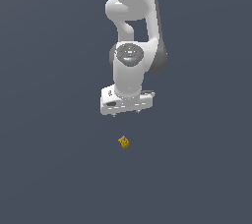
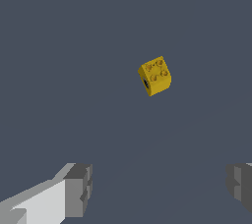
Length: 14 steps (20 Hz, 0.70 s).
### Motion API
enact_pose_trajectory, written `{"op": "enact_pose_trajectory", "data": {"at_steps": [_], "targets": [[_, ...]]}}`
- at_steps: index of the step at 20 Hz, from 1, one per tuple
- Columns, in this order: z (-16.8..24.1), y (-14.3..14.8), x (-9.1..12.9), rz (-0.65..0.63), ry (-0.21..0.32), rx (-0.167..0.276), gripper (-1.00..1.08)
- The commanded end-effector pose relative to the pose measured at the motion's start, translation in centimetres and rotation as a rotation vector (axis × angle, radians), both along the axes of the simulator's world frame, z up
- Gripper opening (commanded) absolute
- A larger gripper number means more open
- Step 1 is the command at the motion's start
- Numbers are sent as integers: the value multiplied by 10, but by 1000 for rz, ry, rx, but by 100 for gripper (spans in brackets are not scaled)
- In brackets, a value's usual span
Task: Pick up the object and move it to a goal position.
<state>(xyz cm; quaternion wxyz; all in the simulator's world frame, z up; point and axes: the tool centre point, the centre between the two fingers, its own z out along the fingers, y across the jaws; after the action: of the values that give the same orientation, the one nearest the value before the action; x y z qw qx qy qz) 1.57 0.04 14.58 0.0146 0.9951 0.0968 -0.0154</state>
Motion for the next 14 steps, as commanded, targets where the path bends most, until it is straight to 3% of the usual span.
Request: {"op": "enact_pose_trajectory", "data": {"at_steps": [1, 14], "targets": [[-7, -1, 9, 49, -1, 2, 100], [-56, -12, 60, 332, -13, 27, 100]]}}
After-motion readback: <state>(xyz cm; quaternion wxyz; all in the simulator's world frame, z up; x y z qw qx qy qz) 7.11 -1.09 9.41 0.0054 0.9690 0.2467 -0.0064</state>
